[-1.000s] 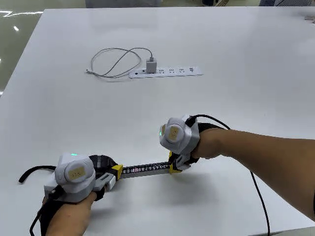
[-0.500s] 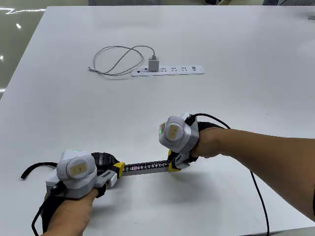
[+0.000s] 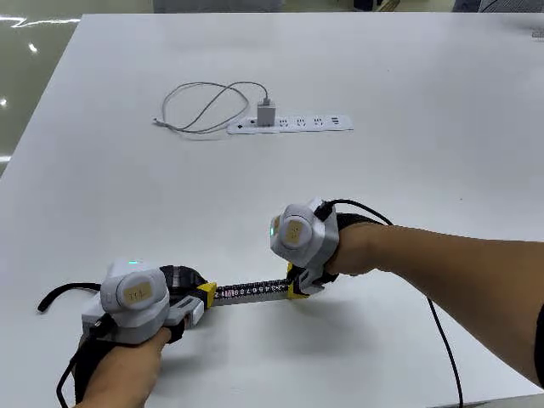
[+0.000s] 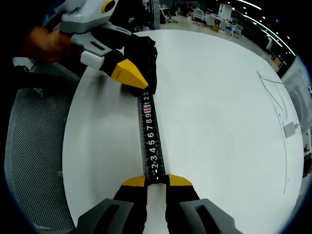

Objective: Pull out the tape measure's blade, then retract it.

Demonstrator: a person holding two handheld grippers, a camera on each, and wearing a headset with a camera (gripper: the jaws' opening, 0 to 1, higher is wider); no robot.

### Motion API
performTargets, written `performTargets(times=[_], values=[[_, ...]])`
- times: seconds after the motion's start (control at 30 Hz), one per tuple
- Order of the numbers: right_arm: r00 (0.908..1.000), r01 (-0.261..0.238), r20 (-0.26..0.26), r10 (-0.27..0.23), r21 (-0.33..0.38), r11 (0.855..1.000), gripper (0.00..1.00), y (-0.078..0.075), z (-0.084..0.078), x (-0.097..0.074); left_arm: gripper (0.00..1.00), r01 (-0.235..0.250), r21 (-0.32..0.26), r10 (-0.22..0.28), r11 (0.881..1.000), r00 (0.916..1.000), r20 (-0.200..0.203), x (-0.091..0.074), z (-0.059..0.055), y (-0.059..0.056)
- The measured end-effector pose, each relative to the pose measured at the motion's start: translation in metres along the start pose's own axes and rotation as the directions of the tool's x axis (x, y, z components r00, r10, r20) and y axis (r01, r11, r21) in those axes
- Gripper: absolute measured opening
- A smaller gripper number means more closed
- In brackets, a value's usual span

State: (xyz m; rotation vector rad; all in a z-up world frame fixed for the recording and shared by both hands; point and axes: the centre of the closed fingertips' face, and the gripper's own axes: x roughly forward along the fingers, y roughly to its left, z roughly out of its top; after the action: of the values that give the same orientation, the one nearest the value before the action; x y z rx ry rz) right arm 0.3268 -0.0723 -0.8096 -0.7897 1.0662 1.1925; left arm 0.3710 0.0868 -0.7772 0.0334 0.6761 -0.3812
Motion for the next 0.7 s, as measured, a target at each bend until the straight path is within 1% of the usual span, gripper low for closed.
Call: performTargets(times=[0.3, 0.4, 0.5, 0.7], values=[[1.0000, -0.002, 0.008, 0.002, 0.003, 1.000, 0.10, 0.0009, 0.0038, 0.0015, 0.62, 0.004, -0.006, -0.004, 1.000, 1.0000, -0.002, 0.0004, -0.0002, 0.0006], [1.0000, -0.002, -0.006, 0.002, -0.023, 1.000, 0.10, 0.0020, 0.0047, 0.0022, 0.62, 0.003, 0.004, -0.003, 1.000, 1.0000, -0.004, 0.0002, -0.0005, -0.0002], [0.9999, -0.005, -0.010, 0.005, -0.032, 0.999, 0.10, 0.0017, 0.0051, 0.0024, 0.62, 0.001, 0.002, -0.001, 1.000, 1.0000, -0.003, 0.0006, -0.0002, 0.0000], [1.0000, -0.006, -0.005, 0.006, -0.015, 1.000, 0.10, 0.0021, 0.0064, 0.0028, 0.62, 0.002, 0.002, -0.002, 1.000, 1.0000, -0.007, 0.0005, -0.0005, -0.0004]])
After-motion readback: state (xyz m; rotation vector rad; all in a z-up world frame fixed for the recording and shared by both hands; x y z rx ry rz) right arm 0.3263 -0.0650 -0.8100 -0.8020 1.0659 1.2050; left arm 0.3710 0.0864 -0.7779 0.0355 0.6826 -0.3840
